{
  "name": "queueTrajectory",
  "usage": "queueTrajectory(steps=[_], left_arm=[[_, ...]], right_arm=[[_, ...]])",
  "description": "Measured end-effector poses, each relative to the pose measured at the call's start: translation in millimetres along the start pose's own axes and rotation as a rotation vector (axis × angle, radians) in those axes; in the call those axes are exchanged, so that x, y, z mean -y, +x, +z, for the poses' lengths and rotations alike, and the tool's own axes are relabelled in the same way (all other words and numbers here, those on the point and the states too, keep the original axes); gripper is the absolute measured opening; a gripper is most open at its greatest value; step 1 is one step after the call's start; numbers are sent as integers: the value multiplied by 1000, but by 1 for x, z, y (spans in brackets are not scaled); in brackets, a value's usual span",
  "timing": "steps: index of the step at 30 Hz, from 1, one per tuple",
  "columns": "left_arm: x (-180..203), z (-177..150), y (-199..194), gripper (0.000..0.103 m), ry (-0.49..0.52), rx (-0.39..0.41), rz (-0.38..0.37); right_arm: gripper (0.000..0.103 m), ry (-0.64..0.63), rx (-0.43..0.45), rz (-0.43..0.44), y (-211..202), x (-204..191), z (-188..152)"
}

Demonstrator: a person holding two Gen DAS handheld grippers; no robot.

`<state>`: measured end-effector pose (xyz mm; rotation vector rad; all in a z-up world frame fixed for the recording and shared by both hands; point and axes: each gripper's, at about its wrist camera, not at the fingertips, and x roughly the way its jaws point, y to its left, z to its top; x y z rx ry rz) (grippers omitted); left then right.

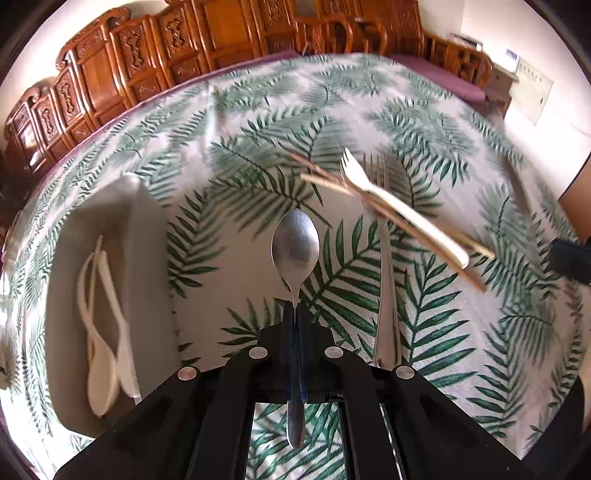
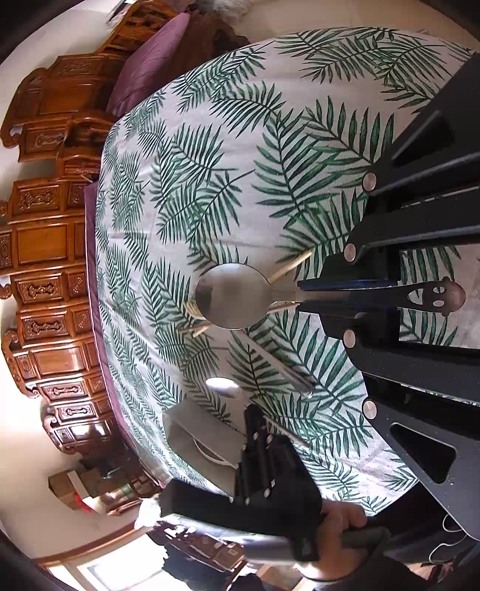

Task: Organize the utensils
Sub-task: 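Lower the left tool's metal spoon into the grey tray and open it while the right tool carries its spoon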

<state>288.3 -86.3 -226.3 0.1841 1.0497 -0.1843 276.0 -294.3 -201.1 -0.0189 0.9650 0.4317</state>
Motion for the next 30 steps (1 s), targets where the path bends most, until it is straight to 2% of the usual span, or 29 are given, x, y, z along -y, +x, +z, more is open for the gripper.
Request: queueTrajectory(steps=[5, 14, 30], left_arm=[[-17, 4, -34, 1, -13, 71, -12], [-61, 8, -74, 2, -46, 142, -1], [-139, -4, -76, 2, -133, 167, 29]], right_arm=[[7, -37, 3, 2, 3, -20, 5], [7, -68, 17, 40, 14, -61, 26], [8, -129, 17, 78, 32, -133, 64]])
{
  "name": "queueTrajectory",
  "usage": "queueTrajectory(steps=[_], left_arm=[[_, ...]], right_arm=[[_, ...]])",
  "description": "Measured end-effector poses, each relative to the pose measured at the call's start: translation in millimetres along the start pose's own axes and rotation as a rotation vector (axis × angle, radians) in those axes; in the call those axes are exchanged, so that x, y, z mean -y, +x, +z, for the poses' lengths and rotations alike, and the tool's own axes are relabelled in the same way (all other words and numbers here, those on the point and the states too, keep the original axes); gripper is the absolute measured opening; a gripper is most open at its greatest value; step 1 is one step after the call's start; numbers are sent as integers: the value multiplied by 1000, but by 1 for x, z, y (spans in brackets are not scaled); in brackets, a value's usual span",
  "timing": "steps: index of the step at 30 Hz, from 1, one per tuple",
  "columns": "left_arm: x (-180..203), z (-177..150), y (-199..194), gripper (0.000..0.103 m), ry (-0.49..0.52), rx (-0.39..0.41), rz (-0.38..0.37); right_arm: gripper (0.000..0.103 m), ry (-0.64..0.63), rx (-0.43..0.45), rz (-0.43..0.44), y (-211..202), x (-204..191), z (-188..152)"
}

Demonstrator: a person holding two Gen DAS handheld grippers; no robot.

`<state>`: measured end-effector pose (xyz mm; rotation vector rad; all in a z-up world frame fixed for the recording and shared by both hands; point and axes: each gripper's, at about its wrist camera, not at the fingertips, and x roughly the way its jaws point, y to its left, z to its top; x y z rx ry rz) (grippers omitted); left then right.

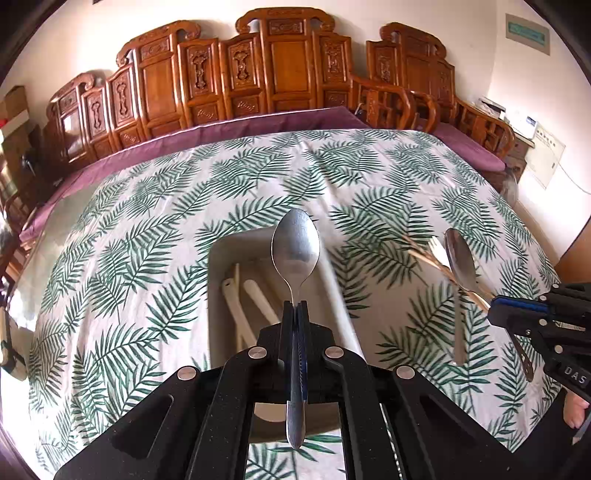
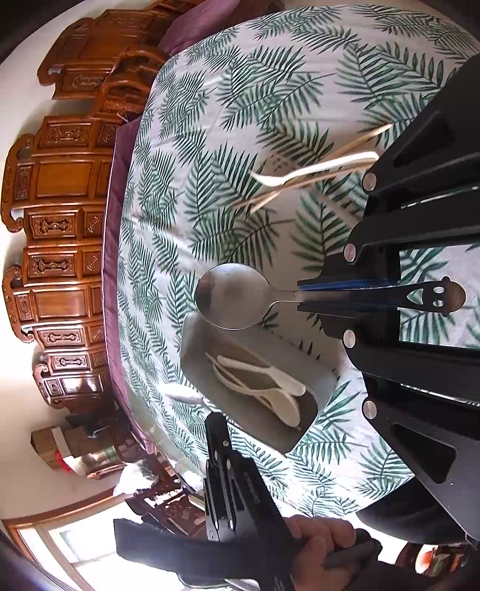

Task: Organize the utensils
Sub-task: 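Lower the left tool's metal spoon into the grey tray and open it while the right tool carries its spoon, then lower the metal spoon into the grey tray and open the right tool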

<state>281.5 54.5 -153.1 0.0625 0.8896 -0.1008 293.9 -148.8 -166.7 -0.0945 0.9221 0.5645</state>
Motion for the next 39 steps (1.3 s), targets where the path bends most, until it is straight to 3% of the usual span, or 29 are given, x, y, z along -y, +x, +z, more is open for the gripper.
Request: queueTrajectory(steps=[11, 23, 30, 32, 39], left_arm=[[-34, -9, 20, 2, -48, -19, -9], [-61, -17, -12, 11, -50, 53, 25], [-79, -23, -28, 31, -62, 92, 53], [-84, -24, -29, 41, -69, 97, 59], [-99, -24, -34, 42, -104, 105, 68]], right_arm=[[8, -39, -30, 6, 25, -34, 20], [8, -67, -45, 24, 55, -71, 43], [8, -38, -48, 41, 77, -86, 58], [8, -25, -51, 46, 83, -88, 61], [8, 18, -56, 60, 98, -91, 72]])
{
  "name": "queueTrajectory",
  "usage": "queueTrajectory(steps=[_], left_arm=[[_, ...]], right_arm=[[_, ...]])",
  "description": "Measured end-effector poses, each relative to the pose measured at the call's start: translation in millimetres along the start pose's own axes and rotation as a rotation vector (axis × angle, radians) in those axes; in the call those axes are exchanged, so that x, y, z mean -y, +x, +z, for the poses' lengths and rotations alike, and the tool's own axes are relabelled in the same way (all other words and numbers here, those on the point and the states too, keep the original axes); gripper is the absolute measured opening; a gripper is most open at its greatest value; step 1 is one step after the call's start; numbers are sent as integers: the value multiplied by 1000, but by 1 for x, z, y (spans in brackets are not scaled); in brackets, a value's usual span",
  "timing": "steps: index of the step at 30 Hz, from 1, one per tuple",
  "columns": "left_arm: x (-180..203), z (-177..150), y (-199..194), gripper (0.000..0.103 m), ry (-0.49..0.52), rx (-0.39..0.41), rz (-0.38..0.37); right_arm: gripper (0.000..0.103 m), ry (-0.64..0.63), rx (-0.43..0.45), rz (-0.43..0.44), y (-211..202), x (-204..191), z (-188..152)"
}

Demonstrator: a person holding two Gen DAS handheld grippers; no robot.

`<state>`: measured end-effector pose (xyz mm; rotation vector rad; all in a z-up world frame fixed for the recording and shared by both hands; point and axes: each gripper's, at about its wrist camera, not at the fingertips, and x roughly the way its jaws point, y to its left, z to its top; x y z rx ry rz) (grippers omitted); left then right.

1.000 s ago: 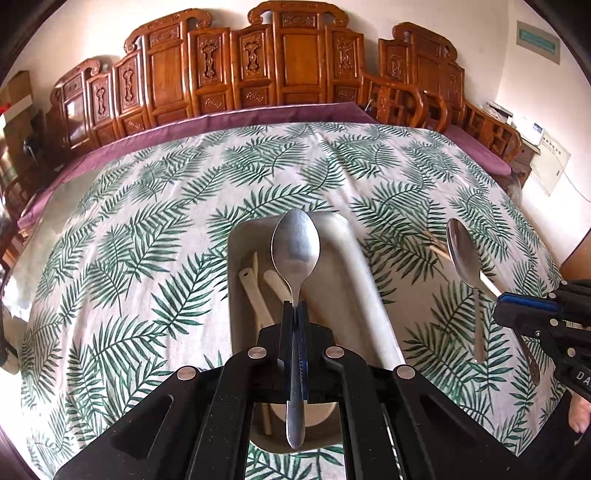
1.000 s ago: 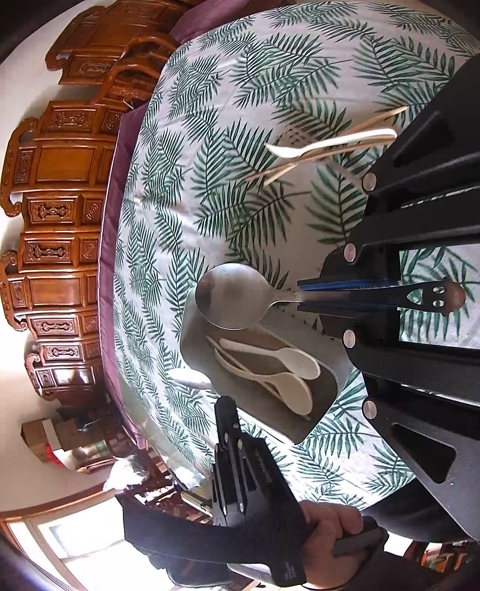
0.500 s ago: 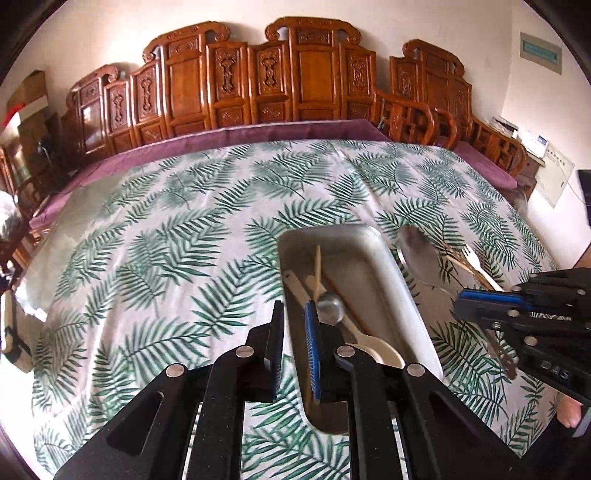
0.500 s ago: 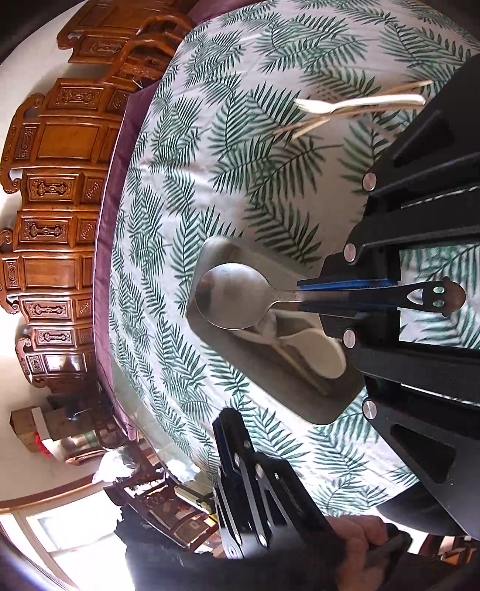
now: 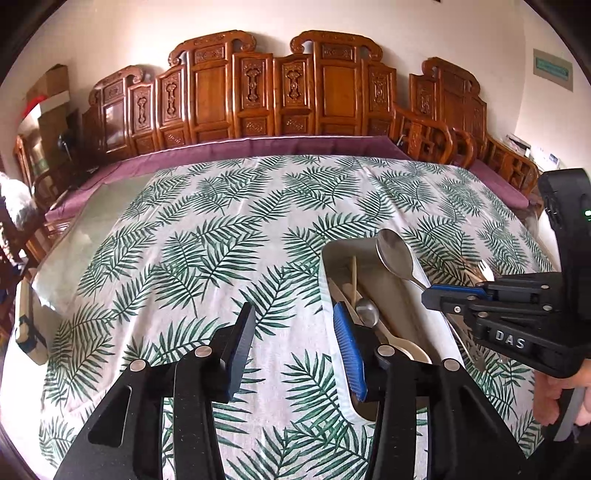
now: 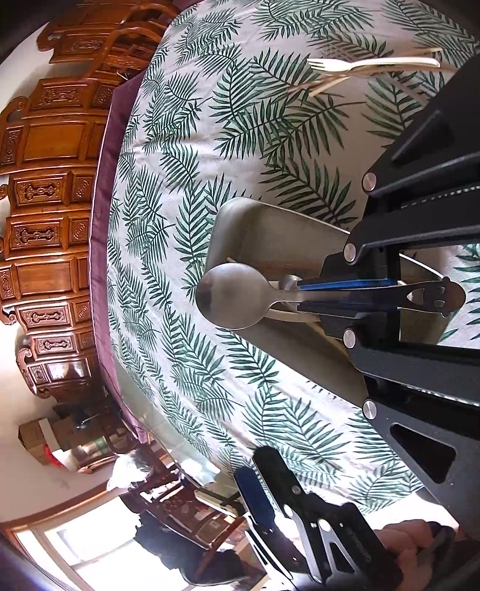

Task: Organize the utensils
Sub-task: 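Lower the metal spoon into the grey tray and open the right tool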

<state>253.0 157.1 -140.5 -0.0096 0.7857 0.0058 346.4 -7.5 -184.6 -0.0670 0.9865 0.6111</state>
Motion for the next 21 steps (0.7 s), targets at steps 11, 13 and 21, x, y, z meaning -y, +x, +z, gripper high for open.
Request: queueTrajectory(steps=[11, 13, 21], left_arm=[[-5, 1, -1, 42, -11, 6, 7], [-4, 1, -1, 42, -9, 5, 7], [-3, 0, 0, 42, -8, 3, 6]], right_arm=[[8, 27, -35, 15, 21, 1, 6], [8, 29, -41, 25, 24, 1, 7], [11, 19, -18, 37, 19, 3, 12]])
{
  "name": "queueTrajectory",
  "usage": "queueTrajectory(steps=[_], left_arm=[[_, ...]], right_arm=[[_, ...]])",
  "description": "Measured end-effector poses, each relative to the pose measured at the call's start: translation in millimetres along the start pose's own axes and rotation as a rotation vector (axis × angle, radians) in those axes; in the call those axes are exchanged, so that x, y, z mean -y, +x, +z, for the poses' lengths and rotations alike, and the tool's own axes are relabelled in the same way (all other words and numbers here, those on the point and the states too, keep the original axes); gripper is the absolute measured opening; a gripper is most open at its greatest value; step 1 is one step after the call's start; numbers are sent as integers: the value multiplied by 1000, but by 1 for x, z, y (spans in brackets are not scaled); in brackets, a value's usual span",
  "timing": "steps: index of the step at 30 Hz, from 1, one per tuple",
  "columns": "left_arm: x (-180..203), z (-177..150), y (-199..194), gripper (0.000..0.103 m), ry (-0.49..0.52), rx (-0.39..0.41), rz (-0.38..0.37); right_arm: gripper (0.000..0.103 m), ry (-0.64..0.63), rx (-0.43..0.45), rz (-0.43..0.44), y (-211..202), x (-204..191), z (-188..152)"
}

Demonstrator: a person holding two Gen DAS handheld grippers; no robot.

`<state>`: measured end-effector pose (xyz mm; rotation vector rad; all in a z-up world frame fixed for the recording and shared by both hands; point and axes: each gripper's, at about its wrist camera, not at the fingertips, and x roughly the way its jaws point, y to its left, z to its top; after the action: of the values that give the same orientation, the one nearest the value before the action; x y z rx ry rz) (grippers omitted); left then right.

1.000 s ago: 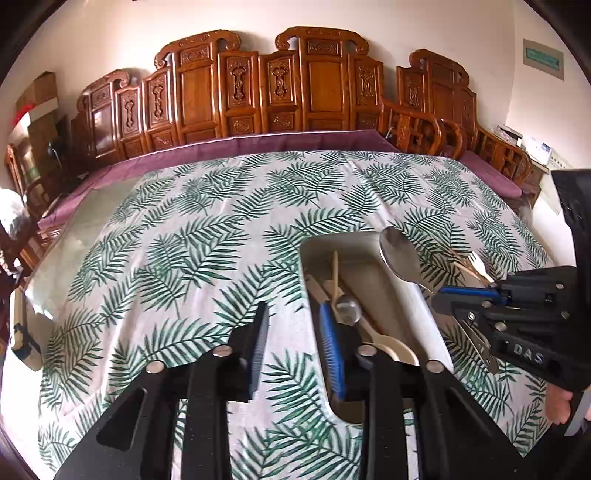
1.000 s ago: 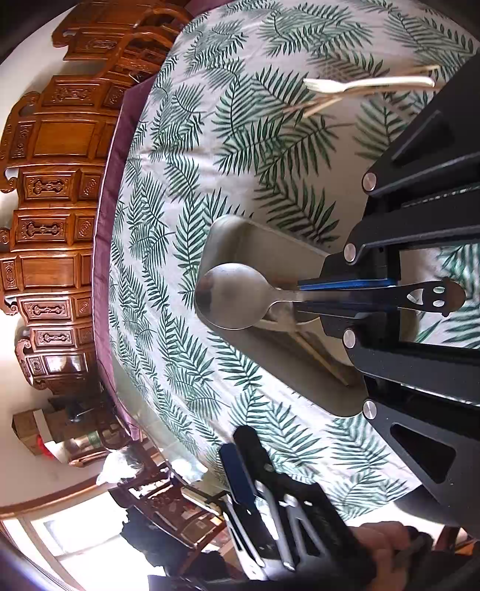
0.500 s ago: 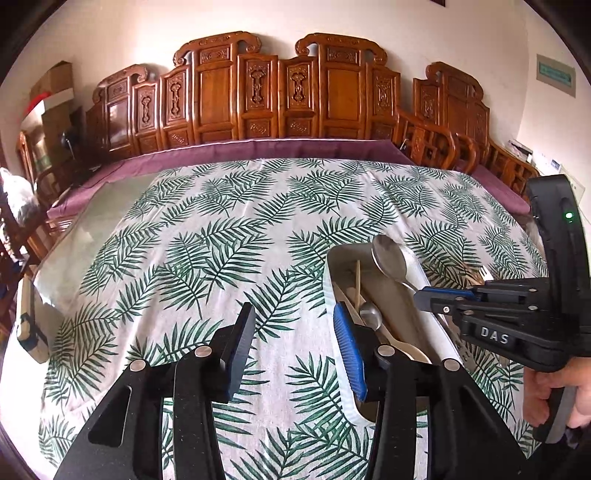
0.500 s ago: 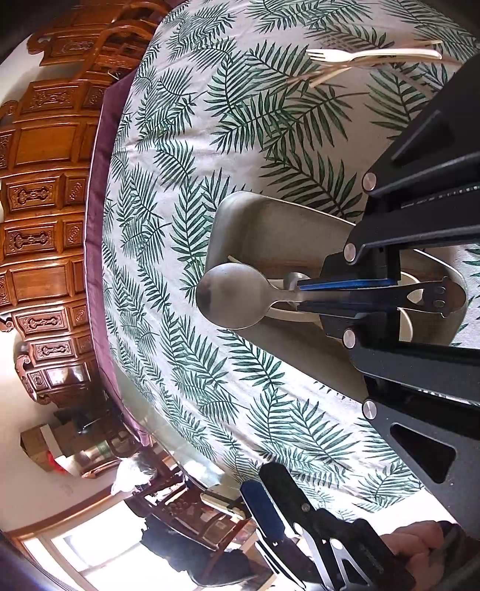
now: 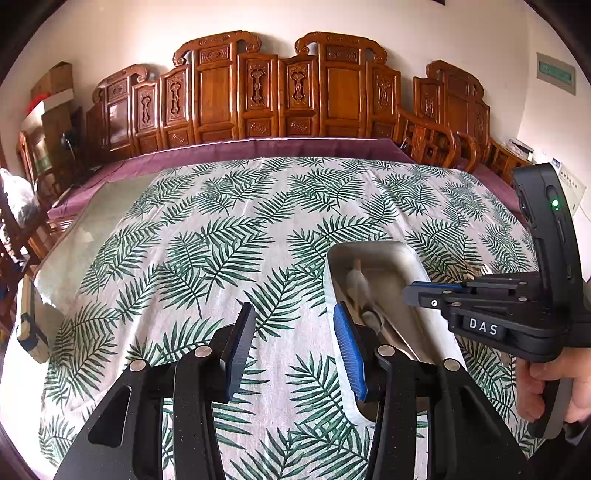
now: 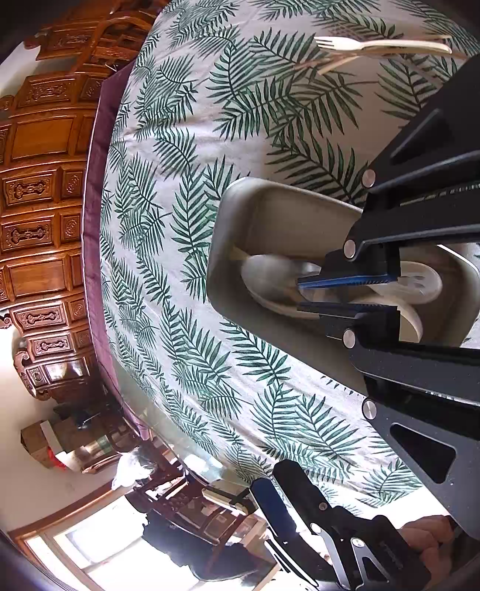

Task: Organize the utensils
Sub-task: 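Lower the metal spoon into the grey tray and open the right tool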

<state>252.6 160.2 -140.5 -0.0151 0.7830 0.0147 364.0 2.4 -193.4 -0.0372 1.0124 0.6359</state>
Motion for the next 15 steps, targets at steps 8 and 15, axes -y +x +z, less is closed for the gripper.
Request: queueTrajectory(steps=[8, 15], left_arm=[[15, -2, -2, 42, 26, 2, -20], [42, -6, -7, 42, 70, 1, -54]], right_arm=[[11, -42, 39, -35, -38, 26, -21], [11, -50, 62, -121, -86, 83, -52]])
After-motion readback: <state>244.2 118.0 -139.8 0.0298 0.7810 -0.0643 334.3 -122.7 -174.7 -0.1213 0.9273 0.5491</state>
